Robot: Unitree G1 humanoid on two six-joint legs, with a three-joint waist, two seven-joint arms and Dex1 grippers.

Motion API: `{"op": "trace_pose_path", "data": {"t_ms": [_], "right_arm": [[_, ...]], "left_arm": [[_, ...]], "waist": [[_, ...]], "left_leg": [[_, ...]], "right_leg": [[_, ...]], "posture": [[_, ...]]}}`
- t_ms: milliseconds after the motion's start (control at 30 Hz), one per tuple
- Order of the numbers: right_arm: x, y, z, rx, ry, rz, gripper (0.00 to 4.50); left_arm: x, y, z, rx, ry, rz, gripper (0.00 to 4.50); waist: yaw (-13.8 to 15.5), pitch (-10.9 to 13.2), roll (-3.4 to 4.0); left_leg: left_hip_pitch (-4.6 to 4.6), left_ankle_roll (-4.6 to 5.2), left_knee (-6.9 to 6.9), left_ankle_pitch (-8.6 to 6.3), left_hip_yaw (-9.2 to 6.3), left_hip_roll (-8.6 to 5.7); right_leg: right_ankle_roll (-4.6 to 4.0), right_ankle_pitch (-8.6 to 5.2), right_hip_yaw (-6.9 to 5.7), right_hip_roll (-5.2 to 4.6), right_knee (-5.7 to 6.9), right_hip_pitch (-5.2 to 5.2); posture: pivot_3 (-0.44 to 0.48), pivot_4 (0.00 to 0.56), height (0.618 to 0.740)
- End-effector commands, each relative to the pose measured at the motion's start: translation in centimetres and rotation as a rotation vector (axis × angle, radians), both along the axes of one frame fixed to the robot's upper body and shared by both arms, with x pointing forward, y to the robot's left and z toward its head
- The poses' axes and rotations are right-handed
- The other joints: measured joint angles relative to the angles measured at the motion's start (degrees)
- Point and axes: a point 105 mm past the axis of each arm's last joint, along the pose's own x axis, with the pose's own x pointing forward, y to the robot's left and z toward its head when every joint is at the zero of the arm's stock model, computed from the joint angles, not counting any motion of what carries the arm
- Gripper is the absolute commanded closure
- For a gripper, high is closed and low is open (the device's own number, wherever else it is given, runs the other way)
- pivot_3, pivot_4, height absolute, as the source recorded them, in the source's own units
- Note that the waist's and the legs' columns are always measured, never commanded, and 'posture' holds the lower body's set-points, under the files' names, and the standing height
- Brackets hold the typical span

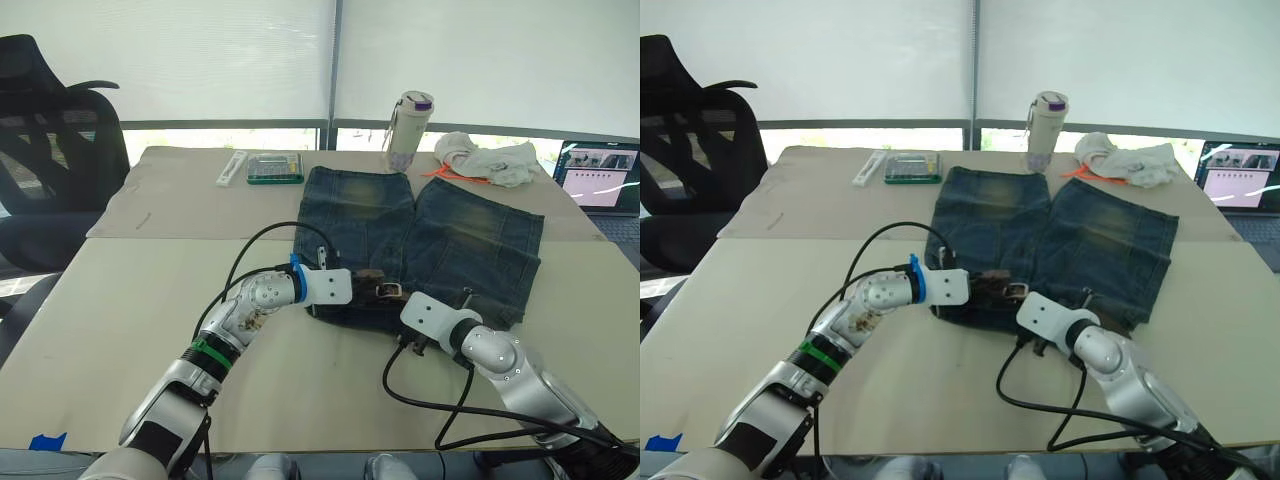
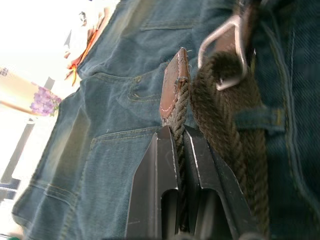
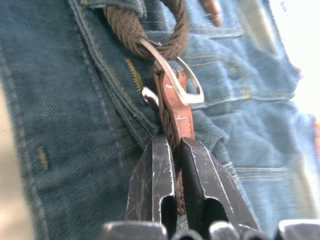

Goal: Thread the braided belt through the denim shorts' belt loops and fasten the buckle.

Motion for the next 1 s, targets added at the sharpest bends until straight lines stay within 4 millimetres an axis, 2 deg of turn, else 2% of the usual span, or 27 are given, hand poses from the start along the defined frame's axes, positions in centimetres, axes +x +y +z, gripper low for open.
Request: {"op": "trace_pose_path", "data": {"t_ms": [33, 333, 533, 633, 800, 1000], "right_arm": [[0.7, 0.3, 2.8, -0.06, -0.2, 0.029, 4.46], [0.8, 0.7, 3.1, -0.128, -0.299, 0.088, 4.46], [0.6, 1.4, 3.1, -0.147, -0.339, 0.141, 4.46], [0.5, 1.6, 3.0, -0.136, -0.343, 0.152, 4.46], [0.4, 2.2, 3.3, -0.106, -0.363, 0.184, 4.46], [-0.1, 2.9, 3.0, -0.064, -0.361, 0.23, 4.46]], "left_arm": [[-0.4, -0.8, 1.1, 0.061, -0.087, -0.066, 4.5], [-0.3, -0.8, 1.6, 0.162, -0.158, -0.11, 4.5], [-0.1, -1.5, 2.3, 0.22, -0.251, -0.139, 4.5], [-0.1, -2.4, 2.5, 0.181, -0.258, -0.145, 4.5], [0.1, -4.4, 3.0, 0.011, -0.237, -0.1, 4.5], [0.1, -6.4, 2.5, -0.155, -0.151, -0.059, 4.5]], "waist": [[0.0, 0.0, 0.0], [-0.13, 0.0, 0.0], [-0.13, 0.0, 0.0], [-0.13, 0.0, 0.0], [-0.13, 0.01, -0.01], [-0.14, 0.01, -0.02]], "left_leg": [[0.0, 0.0, 0.0, 0.0, 0.0, 0.0], [0.01, -0.05, 0.0, 0.03, 0.03, 0.0], [0.02, -0.06, 0.0, 0.04, 0.05, -0.02], [0.03, -0.06, 0.0, 0.04, 0.05, -0.02], [0.02, -0.06, 0.01, 0.04, 0.05, -0.02], [0.04, -0.06, 0.0, 0.04, 0.05, -0.02]], "right_leg": [[0.01, -0.01, 0.0, 0.0, 0.05, 0.0], [0.04, -0.03, 0.01, 0.0, 0.12, -0.01], [0.06, -0.05, 0.01, 0.0, 0.12, 0.0], [0.07, -0.05, 0.03, 0.0, 0.13, 0.0], [0.08, -0.06, 0.03, 0.0, 0.14, 0.0], [0.09, -0.06, 0.04, 0.0, 0.14, 0.0]], "posture": [[0.0, 0.15, 0.737], [0.0, 0.15, 0.737], [0.0, 0.15, 0.737], [0.0, 0.15, 0.737], [0.0, 0.15, 0.737], [0.0, 0.15, 0.737]]}}
